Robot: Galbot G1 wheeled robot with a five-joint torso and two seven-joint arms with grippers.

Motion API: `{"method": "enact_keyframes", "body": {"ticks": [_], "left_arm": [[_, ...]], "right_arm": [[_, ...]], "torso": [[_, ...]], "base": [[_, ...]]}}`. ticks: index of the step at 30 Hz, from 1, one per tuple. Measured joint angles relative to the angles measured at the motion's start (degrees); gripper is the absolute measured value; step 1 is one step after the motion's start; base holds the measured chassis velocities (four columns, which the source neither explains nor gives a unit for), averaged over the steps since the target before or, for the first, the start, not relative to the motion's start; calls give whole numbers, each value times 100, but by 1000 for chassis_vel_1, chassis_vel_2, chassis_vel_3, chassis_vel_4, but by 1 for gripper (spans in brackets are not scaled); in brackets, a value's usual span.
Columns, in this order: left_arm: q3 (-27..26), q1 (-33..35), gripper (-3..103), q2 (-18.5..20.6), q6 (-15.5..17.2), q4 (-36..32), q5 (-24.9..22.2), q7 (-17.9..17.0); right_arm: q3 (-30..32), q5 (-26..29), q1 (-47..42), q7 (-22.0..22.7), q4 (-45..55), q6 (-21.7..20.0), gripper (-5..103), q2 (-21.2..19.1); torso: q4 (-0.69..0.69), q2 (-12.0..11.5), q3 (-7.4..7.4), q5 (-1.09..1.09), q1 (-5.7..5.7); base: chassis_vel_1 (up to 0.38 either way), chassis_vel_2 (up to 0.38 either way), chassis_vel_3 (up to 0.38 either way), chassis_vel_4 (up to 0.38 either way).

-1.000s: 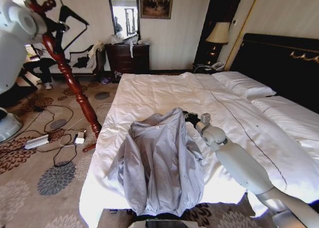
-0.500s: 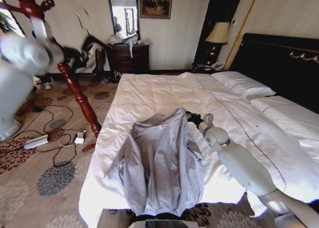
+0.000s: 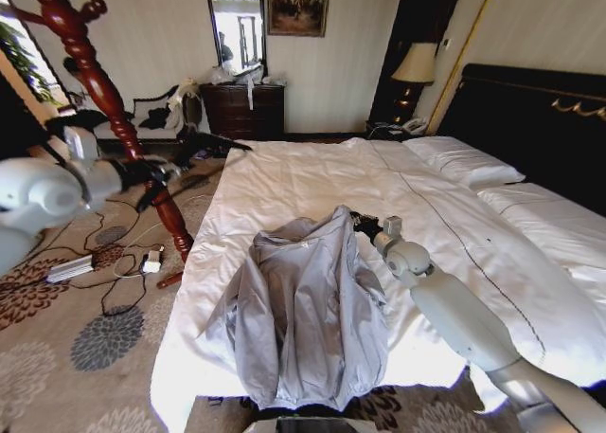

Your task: Pick up the clothes from the bed and hang them on the clothes hanger.

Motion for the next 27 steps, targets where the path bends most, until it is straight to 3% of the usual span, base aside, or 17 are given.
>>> {"method": "enact_keyframes", "body": {"ticks": [2, 3, 7, 8, 10, 13, 16, 18, 21, 27], "left_arm": [[-237, 495, 16, 65, -163, -68, 87, 351], [-237, 495, 16, 65, -163, -68, 87, 351], [-213, 1179, 16, 158, -670, 210, 181, 1139], [-213, 1179, 16, 158, -670, 210, 181, 1139], [-130, 1485, 16, 74, -1189, 738, 572, 1807], [132, 1411, 16, -19, -1431, 998, 677, 2187], [578, 1159, 16, -347, -1932, 1442, 814, 2838], [644, 1126, 16, -435, -2037, 1535, 846, 2954], [815, 1010, 16, -874, -2477, 1951, 1059, 3293], [877, 934, 16, -1456, -2469, 2141, 1005, 3526]], "right_arm": [[14, -43, -10, 1, 0, 11, 0, -5], [14, -43, -10, 1, 0, 11, 0, -5], [95, -31, -69, 19, 15, 3, 0, -22], [95, -31, -69, 19, 15, 3, 0, -22], [98, 10, -61, 33, 80, -7, 0, -5], [103, 37, -60, 34, 130, -8, 0, -31], [133, 59, -76, 34, 158, -8, 0, -99], [135, 61, -78, 33, 158, -6, 0, -111], [120, 102, -79, 28, 159, 5, 0, -132], [56, 149, -98, 20, 351, 12, 0, -205]], "torso": [[7, 0, 0, 2, 0], [7, 0, 0, 2, 0], [-3, 0, 0, 2, 0], [-3, 0, 0, 2, 0], [8, -1, 1, 0, 1], [9, -1, 1, -3, 1], [-2, -1, 1, 1, 0], [-3, -1, 1, 2, 1], [2, -1, 1, 0, 1], [1, -1, 1, 2, 1]], "base": [[0, 0, 0, 0], [0, 0, 0, 0], [0, 0, 0, 0], [0, 0, 0, 0], [0, 0, 0, 0], [0, 0, 0, 0], [0, 0, 0, 0], [0, 0, 0, 0], [0, 0, 0, 0], [0, 0, 0, 0]]}}
